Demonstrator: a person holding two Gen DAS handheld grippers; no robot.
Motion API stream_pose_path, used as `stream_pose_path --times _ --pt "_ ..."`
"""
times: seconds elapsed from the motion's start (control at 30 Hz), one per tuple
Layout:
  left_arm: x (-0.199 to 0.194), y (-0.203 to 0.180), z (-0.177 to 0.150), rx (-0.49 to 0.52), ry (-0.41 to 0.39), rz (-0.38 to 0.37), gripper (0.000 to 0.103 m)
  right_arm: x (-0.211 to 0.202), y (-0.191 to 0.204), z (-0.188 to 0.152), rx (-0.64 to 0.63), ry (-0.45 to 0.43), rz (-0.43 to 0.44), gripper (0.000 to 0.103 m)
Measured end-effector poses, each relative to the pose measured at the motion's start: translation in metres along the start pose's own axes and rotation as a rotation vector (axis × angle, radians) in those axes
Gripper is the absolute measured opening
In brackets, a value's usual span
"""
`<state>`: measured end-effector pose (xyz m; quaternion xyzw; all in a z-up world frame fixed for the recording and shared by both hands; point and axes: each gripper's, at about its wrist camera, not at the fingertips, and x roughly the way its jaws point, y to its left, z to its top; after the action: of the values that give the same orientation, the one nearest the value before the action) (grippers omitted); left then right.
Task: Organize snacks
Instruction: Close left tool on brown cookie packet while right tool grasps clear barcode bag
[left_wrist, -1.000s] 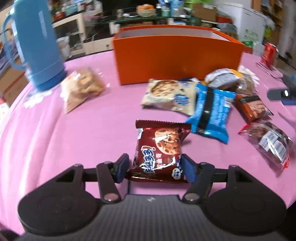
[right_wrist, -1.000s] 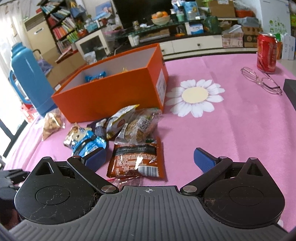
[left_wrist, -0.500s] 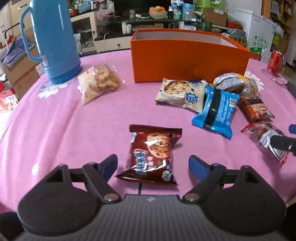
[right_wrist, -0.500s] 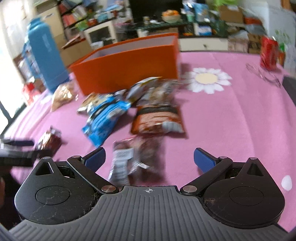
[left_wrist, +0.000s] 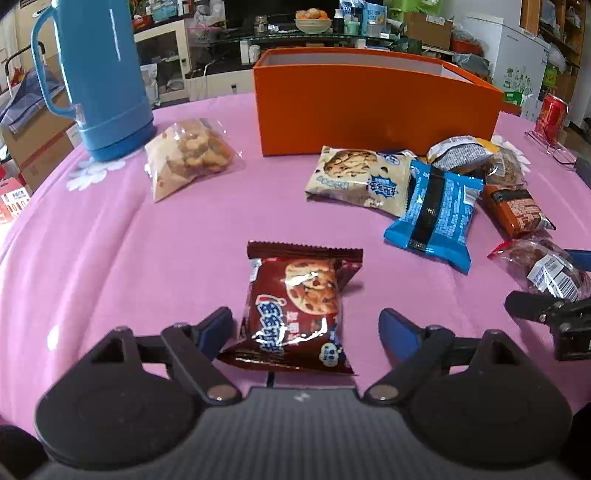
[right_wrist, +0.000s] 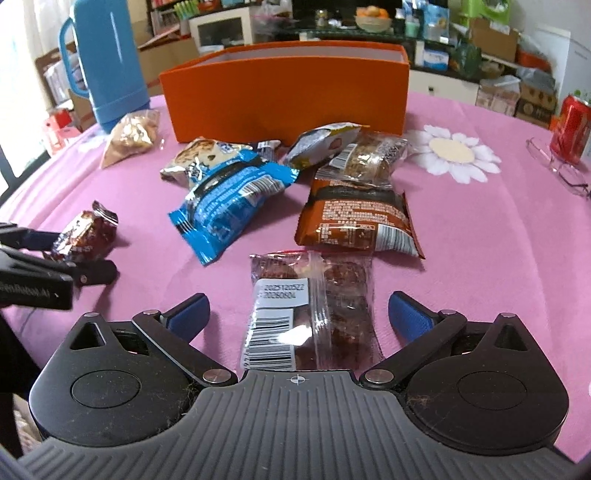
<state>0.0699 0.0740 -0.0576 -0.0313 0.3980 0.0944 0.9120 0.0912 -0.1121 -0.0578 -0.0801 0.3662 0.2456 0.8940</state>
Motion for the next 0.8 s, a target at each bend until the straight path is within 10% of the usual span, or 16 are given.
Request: stream_pose_path --times 0.53,0.63,0.67,0.8 --pt "0.001 0.000 -0.001 -0.005 -0.014 0.005 0.094 -0.005 0.003 0.001 -0.017 0.016 0.026 0.084" --pt "-0.002 0.001 -0.001 0.000 -0.038 -0.053 0.062 -0.006 0.008 -0.001 -0.066 -0.002 0.002 0.064" --pt "-0.004 0.001 0.001 0.003 -0.040 -0.062 0.048 -0.009 0.008 -0.001 -0.067 -0.012 0.003 0.042" --pt "-0.010 0.005 0.001 -0.031 -0.018 -0.094 0.047 -0.018 0.003 -0.003 -0.030 -0.016 0.069 0.038"
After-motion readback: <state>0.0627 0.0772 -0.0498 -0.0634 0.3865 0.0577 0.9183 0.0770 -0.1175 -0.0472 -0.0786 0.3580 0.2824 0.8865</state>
